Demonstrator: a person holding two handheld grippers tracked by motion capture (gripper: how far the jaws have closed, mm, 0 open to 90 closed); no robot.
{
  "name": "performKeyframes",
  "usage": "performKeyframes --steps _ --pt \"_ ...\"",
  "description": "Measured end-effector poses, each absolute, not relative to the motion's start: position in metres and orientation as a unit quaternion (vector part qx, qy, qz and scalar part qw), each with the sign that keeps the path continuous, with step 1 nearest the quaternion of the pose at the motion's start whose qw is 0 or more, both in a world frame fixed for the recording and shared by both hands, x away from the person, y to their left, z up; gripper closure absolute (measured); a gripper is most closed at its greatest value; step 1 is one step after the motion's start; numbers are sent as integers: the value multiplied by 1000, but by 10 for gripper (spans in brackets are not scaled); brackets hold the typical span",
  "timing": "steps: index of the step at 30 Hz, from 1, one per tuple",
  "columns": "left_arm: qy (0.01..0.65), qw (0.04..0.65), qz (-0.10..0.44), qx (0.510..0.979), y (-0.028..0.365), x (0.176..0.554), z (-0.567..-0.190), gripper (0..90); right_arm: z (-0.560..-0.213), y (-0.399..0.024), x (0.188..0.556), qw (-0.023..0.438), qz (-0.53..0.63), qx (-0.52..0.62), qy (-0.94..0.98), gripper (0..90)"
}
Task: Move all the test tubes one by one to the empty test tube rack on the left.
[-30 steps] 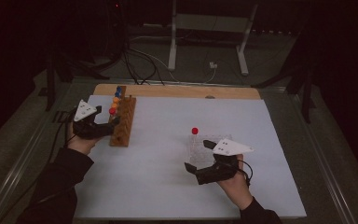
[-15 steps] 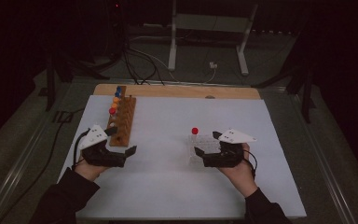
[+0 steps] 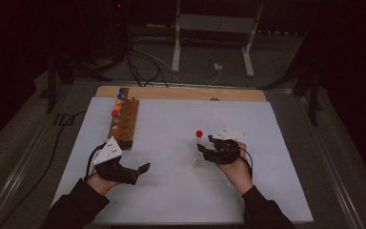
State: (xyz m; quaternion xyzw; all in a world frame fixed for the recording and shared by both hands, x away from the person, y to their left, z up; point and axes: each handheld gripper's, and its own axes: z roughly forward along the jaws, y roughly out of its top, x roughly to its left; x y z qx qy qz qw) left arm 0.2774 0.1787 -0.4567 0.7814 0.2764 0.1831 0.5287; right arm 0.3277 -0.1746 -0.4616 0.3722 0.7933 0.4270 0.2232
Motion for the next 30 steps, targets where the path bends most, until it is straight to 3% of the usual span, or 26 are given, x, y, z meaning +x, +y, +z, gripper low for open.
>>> performKeyframes --steps 19,30 --pt "273 525 186 784 179 278 -458 16 -470 -156 349 214 389 386 809 741" --pt "275 528 183 782 180 278 -457 16 -455 -161 342 227 415 376 797 752"
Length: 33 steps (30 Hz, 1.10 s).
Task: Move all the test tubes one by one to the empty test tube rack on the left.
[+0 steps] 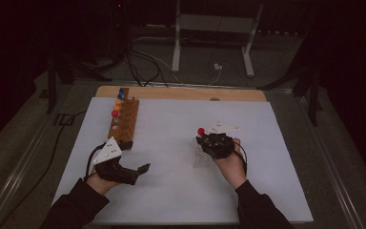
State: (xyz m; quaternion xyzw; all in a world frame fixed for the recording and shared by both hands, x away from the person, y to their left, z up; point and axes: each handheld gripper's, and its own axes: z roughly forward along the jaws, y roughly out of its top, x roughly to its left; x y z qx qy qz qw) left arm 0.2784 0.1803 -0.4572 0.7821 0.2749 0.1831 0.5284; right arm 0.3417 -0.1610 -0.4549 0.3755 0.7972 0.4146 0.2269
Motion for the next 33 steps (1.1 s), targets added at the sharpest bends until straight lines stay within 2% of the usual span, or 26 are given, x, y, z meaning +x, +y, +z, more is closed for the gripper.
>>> performKeyframes --steps 13,33 --pt "261 535 177 784 179 275 -449 16 -420 -170 322 251 451 353 780 752" --pt "204 562 150 787 154 272 -424 17 -432 -130 293 192 450 282 825 752"
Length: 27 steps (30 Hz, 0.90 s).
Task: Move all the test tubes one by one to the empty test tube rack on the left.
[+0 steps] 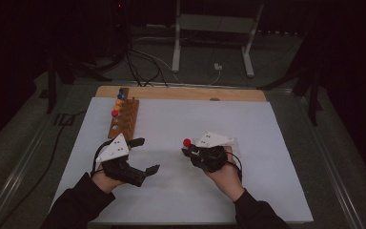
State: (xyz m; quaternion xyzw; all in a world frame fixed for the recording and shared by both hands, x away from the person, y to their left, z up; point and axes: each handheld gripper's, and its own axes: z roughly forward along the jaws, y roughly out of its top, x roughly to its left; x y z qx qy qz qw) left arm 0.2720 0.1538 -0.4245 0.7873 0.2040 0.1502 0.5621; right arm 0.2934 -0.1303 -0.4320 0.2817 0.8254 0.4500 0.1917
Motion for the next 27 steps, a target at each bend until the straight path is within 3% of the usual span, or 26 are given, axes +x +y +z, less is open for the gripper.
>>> performKeyframes --steps 8,15,17,27 --pt "180 570 141 789 138 274 -417 23 -442 -117 286 172 445 262 839 751" --pt "165 568 132 796 131 275 -416 88 -449 -107 280 157 440 246 849 751" --pt "161 570 129 795 130 275 -417 182 -450 -105 278 154 440 242 851 751" --pt "148 549 136 811 116 281 -424 470 -449 -100 274 147 442 231 854 751"
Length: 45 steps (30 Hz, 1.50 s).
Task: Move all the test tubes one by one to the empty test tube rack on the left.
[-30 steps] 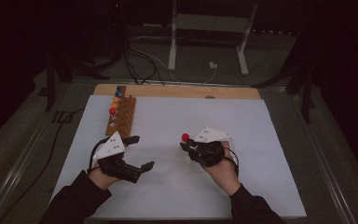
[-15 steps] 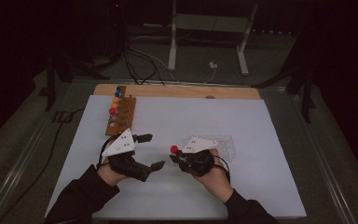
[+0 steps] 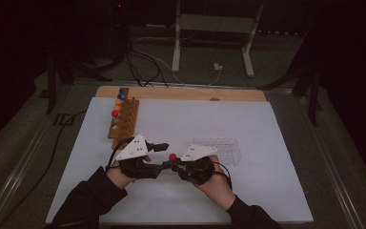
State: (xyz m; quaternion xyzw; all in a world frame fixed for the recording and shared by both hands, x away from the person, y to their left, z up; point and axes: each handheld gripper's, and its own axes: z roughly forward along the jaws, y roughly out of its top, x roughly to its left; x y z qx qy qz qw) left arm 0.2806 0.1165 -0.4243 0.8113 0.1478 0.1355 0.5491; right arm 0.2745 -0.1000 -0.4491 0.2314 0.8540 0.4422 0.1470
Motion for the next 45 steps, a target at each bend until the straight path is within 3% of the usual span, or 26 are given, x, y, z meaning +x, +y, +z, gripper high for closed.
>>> performKeyframes --steps 9,17,32,45 --pt "136 543 132 818 109 284 -427 703 -446 -101 273 148 446 231 852 751" --pt "137 551 134 812 110 286 -425 720 -445 -103 273 150 457 232 846 739" --pt "195 545 210 788 162 308 -385 722 -434 -119 278 141 506 256 812 0" --pt "272 530 300 746 229 330 -348 722 -430 -123 277 141 521 251 803 0"
